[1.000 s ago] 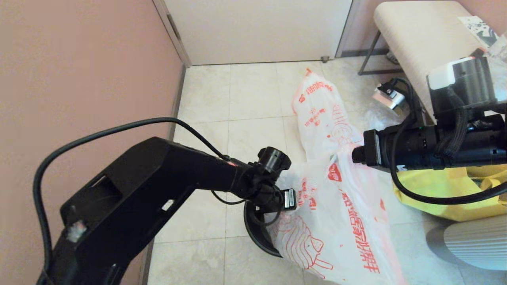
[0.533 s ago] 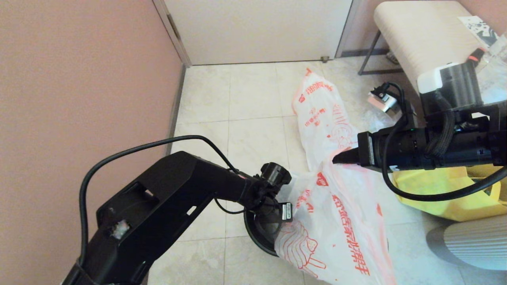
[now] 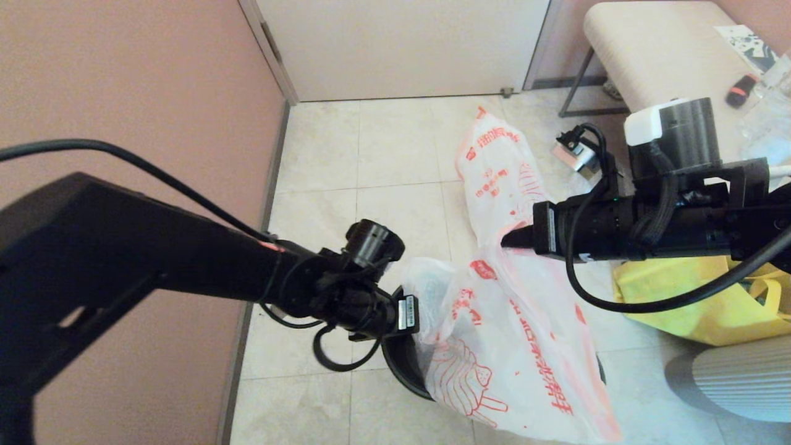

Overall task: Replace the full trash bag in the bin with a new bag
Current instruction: Put the new garbage bag on the trash can

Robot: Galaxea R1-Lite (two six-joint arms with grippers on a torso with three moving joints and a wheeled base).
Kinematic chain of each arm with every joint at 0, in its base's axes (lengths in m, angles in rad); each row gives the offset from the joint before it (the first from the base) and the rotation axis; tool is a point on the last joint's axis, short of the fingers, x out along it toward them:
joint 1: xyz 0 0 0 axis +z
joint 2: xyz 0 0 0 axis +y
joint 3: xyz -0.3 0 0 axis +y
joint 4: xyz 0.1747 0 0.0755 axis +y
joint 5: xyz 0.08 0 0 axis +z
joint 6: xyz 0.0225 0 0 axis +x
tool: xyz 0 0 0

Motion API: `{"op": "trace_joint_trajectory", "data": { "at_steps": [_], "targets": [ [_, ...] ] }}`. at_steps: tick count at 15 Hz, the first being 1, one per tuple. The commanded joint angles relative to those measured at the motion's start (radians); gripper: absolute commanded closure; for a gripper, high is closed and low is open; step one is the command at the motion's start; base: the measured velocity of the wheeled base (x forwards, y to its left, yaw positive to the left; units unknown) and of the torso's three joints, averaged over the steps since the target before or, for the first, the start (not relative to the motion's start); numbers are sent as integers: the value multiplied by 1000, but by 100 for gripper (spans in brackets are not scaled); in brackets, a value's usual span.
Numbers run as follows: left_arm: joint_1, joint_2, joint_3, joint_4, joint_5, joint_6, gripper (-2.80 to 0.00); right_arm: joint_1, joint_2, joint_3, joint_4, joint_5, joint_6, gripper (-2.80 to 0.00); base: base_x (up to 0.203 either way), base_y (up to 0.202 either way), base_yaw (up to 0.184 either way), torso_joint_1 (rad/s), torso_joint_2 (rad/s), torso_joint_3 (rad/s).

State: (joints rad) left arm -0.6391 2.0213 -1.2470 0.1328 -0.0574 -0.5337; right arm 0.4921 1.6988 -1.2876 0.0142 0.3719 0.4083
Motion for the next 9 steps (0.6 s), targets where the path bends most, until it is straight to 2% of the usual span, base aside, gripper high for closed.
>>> {"op": "trace_joint_trajectory", "data": {
  "at_steps": [1, 3, 5, 7, 9],
  "targets": [
    [-1, -214, 165, -67, -18, -8, 0, 6, 17, 4, -56, -7, 44, 0, 0, 0, 0, 0, 0, 0],
    [-26, -254, 275, -226, -34, -12, 0, 7, 21, 5, -84, -10, 72, 0, 0, 0, 0, 0, 0, 0],
    [-52, -259, 319, -359, -39, -16, 0, 23, 30, -1, -104, -10, 88, 0, 0, 0, 0, 0, 0, 0],
    [-92, -296, 337, -375, -41, -27, 0, 55, 71, -4, -163, -14, 106, 0, 0, 0, 0, 0, 0, 0],
    [-92, -316, 366, -381, -63, -26, 0, 116, 112, -12, -206, -69, 121, 0, 0, 0, 0, 0, 0, 0]
  ]
}}
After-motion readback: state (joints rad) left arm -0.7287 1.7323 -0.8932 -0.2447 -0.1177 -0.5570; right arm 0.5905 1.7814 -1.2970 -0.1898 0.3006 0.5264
